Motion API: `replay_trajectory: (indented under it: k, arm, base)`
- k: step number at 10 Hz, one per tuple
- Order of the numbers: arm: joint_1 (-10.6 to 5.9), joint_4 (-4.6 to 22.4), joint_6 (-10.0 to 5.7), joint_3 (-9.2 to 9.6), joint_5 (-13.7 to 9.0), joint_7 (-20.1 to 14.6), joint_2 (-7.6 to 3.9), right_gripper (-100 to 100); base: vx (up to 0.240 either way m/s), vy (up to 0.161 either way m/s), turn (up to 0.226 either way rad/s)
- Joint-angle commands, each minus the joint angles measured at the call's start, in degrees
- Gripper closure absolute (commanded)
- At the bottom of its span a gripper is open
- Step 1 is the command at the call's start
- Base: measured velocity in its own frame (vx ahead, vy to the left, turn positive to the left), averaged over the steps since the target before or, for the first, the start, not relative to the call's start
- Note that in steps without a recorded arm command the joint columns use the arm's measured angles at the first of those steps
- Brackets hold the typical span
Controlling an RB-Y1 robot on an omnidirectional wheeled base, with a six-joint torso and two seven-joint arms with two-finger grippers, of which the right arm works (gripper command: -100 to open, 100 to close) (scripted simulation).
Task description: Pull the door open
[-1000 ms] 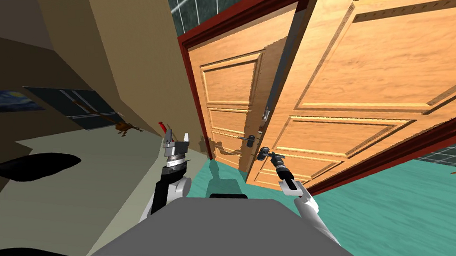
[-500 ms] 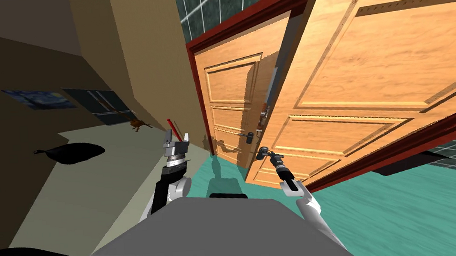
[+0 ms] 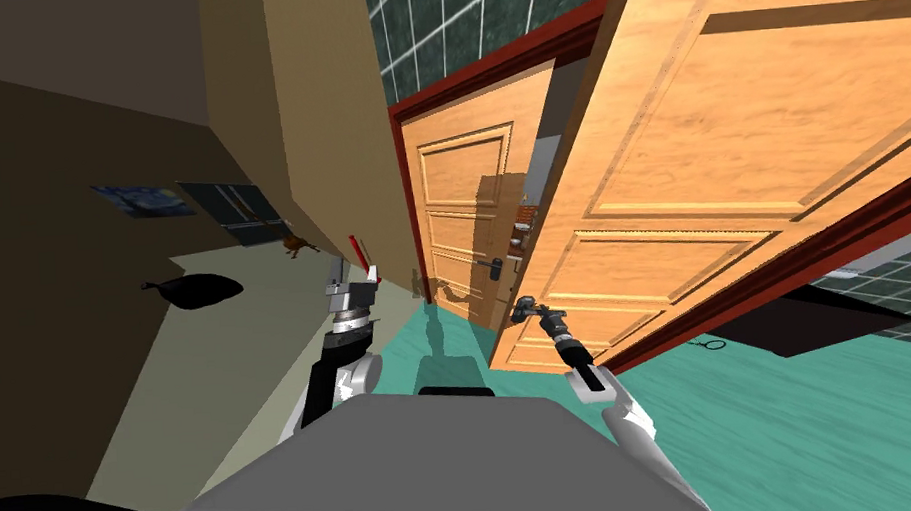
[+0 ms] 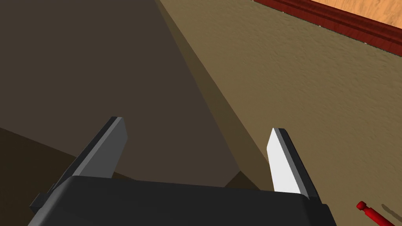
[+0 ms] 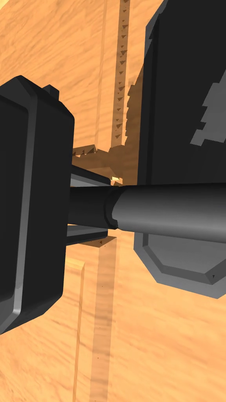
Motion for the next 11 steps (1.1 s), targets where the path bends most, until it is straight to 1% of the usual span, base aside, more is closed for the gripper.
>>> replay_trajectory:
  k: [1, 2, 3, 4, 8, 11]
  arm:
    - [0.8, -0.51, -1.24, 1.11, 0.49, -1.27, -0.5, 100]
    - [0.42, -0.21, -0.7, 0.41, 0.26, -0.71, -0.46, 100]
    - [1.67, -0.2, -2.61, 0.72, 0.78, -1.92, -1.2, 100]
    - [1.94, -0.23, -3.08, 0.77, 0.89, -2.21, -1.4, 100]
    - [4.46, -0.53, -7.52, 1.18, 1.97, -4.9, -3.28, 100]
    - [6.03, -0.72, -10.3, 1.44, 2.64, -6.59, -4.46, 100]
  base:
    - [-0.236, -0.058, 0.071]
    - [-0.104, -0.029, 0.002]
    - [-0.156, -0.04, 0.12]
    - [-0.2, -0.083, 0.124]
    - [-0.196, -0.086, 0.125]
    - [-0.206, -0.085, 0.103]
